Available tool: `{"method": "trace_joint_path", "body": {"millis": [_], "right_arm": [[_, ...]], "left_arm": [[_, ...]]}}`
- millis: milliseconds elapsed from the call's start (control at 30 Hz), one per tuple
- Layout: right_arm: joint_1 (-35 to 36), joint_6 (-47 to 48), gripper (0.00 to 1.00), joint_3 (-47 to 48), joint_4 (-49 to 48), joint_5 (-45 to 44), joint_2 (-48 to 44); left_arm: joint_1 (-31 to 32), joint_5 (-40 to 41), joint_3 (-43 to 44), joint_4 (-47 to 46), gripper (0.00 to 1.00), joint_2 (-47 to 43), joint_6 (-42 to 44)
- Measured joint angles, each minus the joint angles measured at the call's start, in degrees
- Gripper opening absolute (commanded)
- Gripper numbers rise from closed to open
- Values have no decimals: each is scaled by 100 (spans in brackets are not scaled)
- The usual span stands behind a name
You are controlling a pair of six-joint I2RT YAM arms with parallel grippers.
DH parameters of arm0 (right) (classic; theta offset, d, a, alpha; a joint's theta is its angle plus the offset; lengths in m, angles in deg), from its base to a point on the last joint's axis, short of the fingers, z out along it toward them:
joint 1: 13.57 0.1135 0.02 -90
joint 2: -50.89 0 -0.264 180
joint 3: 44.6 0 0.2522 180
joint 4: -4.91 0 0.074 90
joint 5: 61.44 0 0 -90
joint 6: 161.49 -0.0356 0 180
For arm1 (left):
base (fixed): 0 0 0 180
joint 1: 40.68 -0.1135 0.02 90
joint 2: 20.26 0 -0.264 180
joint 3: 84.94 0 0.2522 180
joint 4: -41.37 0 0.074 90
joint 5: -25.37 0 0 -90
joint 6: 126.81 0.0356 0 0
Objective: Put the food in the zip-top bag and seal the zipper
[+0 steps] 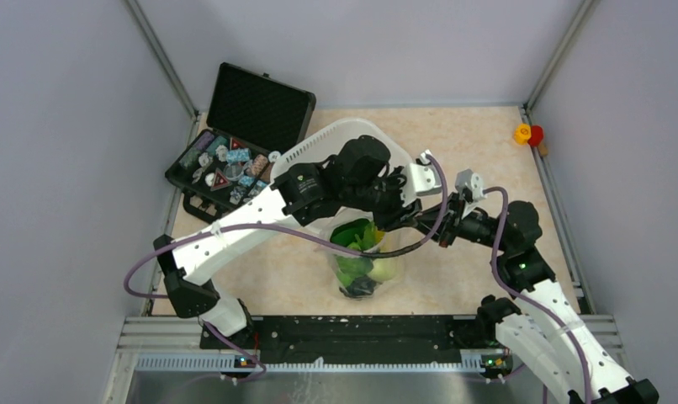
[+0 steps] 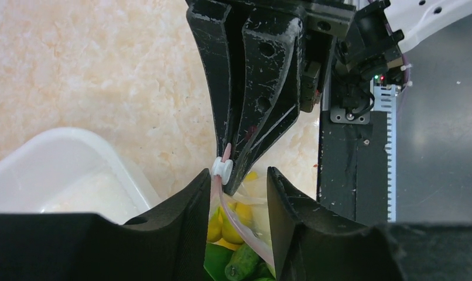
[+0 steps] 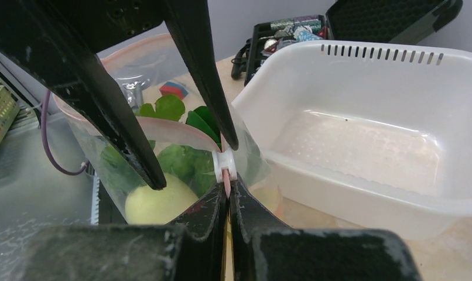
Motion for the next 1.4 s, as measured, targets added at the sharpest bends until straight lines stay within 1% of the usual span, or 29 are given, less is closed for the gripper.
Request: {"method": "trace_joint_path", "body": {"millis": [133,233,467,633,733,900,1000,1200,1233,1400], "right_arm": [[0,-4,0,0,0,48,-31],[0,-4,0,0,2,68,-48],[0,-4,0,0,4,90,-52],[0,44,0,0,-2,107,-52],[0,55,0,0,-9,109,-52],[0,42,0,0,0,107,-52],[0,33,0,0,9,101,-57],[0,33,0,0,11,103,-61],[0,33,0,0,11,101,-63],[0,28,0,0,-7,127,-79]], "left_arm": [[-4,-127,-109,-2,47,24,409],[-7,-166,-267,-61,46,24,748],[-17,-280,-682,-415,28,24,1187],[-35,-317,-691,-431,23,20,1226],[-37,-313,-691,-431,25,11,1202],[-37,-295,-691,-457,44,9,1075],[-37,-297,-688,-533,44,0,981],[-70,-345,-634,-549,26,-2,879],[-81,-358,-625,-542,25,-2,876],[-129,-507,-511,-382,23,-2,874]]}}
